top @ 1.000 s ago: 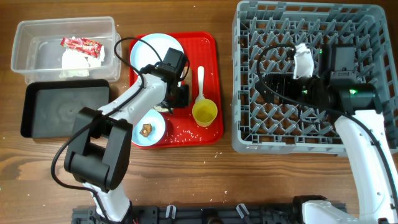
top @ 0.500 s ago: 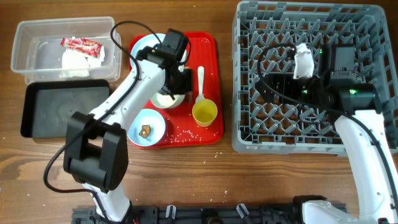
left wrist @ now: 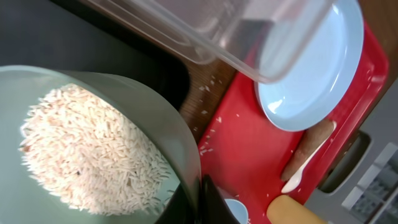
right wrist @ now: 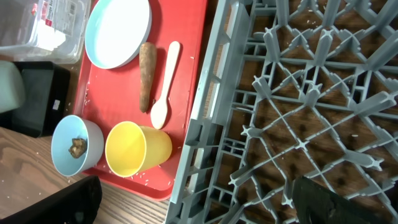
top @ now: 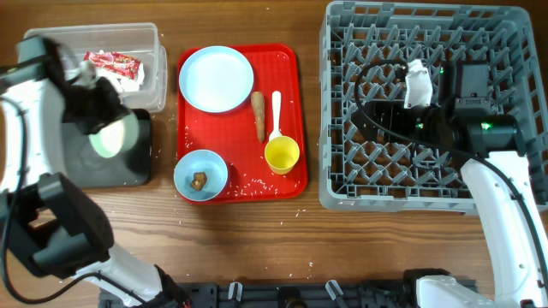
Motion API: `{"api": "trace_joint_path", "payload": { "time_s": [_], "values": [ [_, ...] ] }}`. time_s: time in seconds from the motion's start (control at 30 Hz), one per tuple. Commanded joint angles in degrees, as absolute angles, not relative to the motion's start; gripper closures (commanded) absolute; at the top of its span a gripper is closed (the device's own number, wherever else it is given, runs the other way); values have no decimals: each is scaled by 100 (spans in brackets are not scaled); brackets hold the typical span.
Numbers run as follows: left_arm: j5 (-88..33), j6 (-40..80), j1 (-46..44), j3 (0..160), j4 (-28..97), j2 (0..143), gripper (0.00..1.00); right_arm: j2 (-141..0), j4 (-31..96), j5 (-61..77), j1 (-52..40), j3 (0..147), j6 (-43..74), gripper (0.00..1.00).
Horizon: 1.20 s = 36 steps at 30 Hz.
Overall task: Sort waste into correct bins and load items into the dishwasher rack
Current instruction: 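Tip the mint bowl over the black tray to pour out the rice, then return the empty mint bowl to the red tray with the left gripper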
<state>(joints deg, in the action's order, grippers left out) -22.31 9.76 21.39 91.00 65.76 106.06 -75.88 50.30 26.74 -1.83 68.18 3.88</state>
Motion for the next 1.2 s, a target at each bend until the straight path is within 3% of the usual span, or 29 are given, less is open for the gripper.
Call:
{"api": "trace_joint_path", "payload": {
  "time_s": [0.0,0.17,0.5,1.0,1.1,1.17],
  "values": [
    [-3581,534,2930,8847,6370,10551,96,-7636,5024,2644,-185,6888,467,0],
    [-5784,165,3946,8018,5892,10807,96,-7636,5022,2644,-185,6888,467,0],
    [-8954,174,4816,7948,5892,10930,96,-7636,5068,2644,-185,6888,467,0],
    [-9035,211,4735,7950,6051,10906,96,-7636,5048,2644,-185,6888,464,0],
    [-8737,-130,4106,7950,6101,10584,96,-7636,5004,2641,-185,6888,464,0],
    [-7653,-95,3328,7950,6034,10263,96,-7636,4995,2641,-185,6888,456,1]
  ]
}}
